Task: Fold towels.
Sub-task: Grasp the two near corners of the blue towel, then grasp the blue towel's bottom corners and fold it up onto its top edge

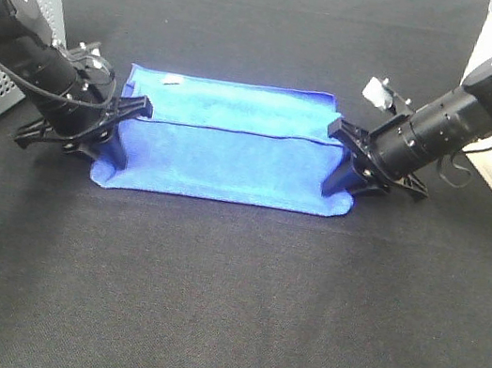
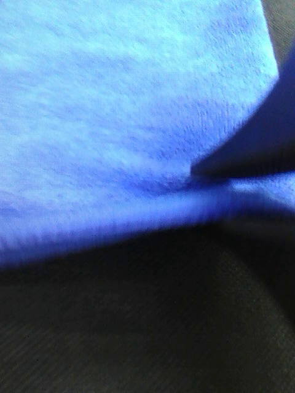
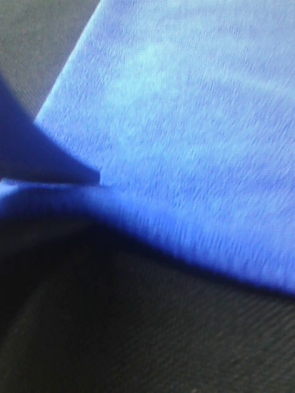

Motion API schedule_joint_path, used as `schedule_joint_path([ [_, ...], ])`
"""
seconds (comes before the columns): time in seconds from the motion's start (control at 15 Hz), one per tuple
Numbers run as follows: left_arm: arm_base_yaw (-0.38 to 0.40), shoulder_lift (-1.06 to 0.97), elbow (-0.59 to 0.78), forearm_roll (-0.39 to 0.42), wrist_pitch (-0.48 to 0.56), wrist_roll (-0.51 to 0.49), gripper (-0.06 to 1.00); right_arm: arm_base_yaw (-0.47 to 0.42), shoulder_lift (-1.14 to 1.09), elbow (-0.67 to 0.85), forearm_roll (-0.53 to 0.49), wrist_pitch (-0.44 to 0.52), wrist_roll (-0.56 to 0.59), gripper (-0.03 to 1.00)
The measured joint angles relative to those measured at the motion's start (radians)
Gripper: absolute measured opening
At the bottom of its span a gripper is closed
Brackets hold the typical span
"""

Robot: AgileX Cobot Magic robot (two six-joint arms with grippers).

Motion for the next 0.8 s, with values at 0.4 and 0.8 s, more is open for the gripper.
schedule_joint_path([
  [0.4, 0.0, -0.043, 0.012, 0.126, 0.192, 0.005, 0.01, 0.0, -0.038, 0.009, -0.073, 0.113, 0.071, 0.0],
  [0.8, 0.0, -0.237, 0.297, 0.158, 0.217, 0.042, 0.01, 0.002, -0.259, 0.411, -0.073, 0.043, 0.041, 0.0],
])
